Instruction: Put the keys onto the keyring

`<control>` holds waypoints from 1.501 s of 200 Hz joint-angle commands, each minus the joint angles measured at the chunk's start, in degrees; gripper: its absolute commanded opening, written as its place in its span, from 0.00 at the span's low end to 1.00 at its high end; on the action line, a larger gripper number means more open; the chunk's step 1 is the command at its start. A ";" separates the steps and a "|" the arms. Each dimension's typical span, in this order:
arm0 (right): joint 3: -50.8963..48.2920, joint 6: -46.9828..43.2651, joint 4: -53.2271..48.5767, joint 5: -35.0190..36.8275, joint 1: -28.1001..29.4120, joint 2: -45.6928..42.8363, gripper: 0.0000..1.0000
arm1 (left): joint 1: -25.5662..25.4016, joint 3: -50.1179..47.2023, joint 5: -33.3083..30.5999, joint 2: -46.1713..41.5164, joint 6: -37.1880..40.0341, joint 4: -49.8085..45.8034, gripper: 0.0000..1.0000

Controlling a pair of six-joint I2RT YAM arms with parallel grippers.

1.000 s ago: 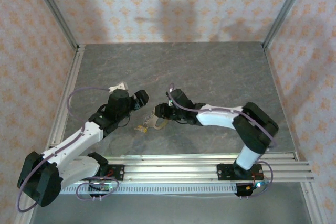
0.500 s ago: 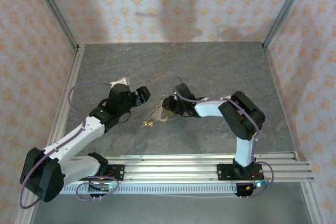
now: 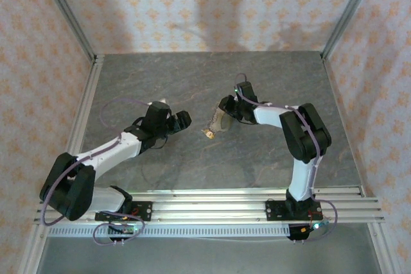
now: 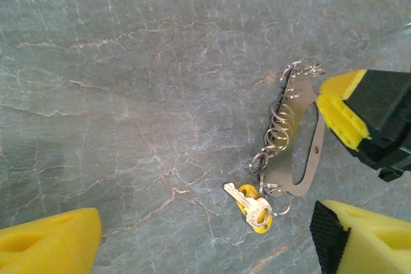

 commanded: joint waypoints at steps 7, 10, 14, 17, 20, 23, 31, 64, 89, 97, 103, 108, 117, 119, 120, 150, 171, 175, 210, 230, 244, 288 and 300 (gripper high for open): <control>-2.61 -0.81 -1.01 -1.64 1.86 -6.95 0.31 | -0.92 0.53 0.66 0.67 -0.96 4.30 0.86; -3.09 -0.80 -1.02 -1.64 2.16 -7.63 0.32 | -1.02 0.54 0.60 0.66 -1.09 4.44 0.87; -3.76 -0.74 -1.16 -1.50 2.62 -8.48 0.32 | -1.16 0.50 0.49 0.70 -1.30 4.51 0.87; -4.15 -0.72 -1.24 -1.54 3.05 -9.05 0.33 | -1.27 0.47 0.41 0.68 -1.49 4.55 0.87; -4.67 -0.71 -1.26 -1.51 3.47 -9.64 0.33 | -1.39 0.41 0.27 0.67 -1.62 4.62 0.87; -5.04 -0.71 -1.30 -1.55 3.97 -10.15 0.33 | -1.46 0.38 0.21 0.51 -1.79 4.69 0.87; -5.77 -0.80 -1.82 -1.44 5.51 -11.27 0.33 | -1.60 0.29 -0.25 0.20 -2.04 4.48 0.87; -4.99 -1.88 -4.34 0.40 13.50 -10.98 0.33 | -0.99 1.38 -5.39 -3.73 -1.74 -0.71 0.87; -0.77 -2.03 -6.67 2.67 16.80 -6.36 0.33 | 0.60 1.58 -7.82 -8.06 -2.25 -2.72 0.88; 0.56 -2.12 -7.32 3.76 17.27 -4.86 0.32 | 0.92 1.56 -7.96 -9.37 -2.35 -3.06 0.88; 1.54 -2.20 -7.80 4.32 17.40 -3.64 0.32 | 1.18 1.65 -8.05 -10.22 -2.31 -3.39 0.88; 2.25 -2.29 -8.02 4.67 17.41 -2.84 0.32 | 1.18 1.69 -8.14 -10.83 -2.35 -3.62 0.88; 3.07 -2.36 -8.18 5.53 17.37 -1.56 0.31 | 1.22 1.78 -8.06 -11.73 -2.20 -4.00 0.88; 3.23 -2.42 -8.22 5.70 17.40 -1.42 0.31 | 1.24 1.78 -7.99 -11.93 -2.18 -4.09 0.88; 3.30 -2.45 -8.18 5.80 17.41 -1.30 0.31 | 1.27 1.78 -7.98 -12.01 -2.18 -4.12 0.88; 5.09 -3.42 -9.66 8.29 17.41 0.18 0.30 | 1.30 1.43 -7.39 -13.29 -2.06 -4.53 0.88; 5.08 -3.77 -11.20 9.50 17.39 0.83 0.30 | 1.30 1.14 -6.83 -13.21 -2.18 -3.89 0.88; 4.93 -3.79 -11.34 9.50 17.41 0.96 0.30 | 1.34 1.16 -6.69 -13.15 -2.18 -3.81 0.88; 2.41 -4.00 -12.34 8.60 17.47 -0.09 0.29 | 1.32 1.34 -5.87 -12.26 -1.91 -2.89 0.88; 1.20 -4.97 -13.71 8.13 17.91 -1.61 0.29 | 1.33 1.43 -5.43 -11.49 -2.00 -2.21 0.88; 0.50 -5.90 -15.01 7.14 18.49 -2.35 0.28 | 1.30 1.52 -5.16 -11.01 -2.08 -1.61 0.88; -4.27 -8.06 -17.28 4.72 20.12 -5.93 0.25 | 1.28 1.78 -4.62 -10.75 -2.09 -1.09 0.88; -6.39 -8.09 -17.77 4.62 20.14 -8.10 0.24 | 1.35 1.69 -4.50 -10.86 -2.17 -1.07 0.88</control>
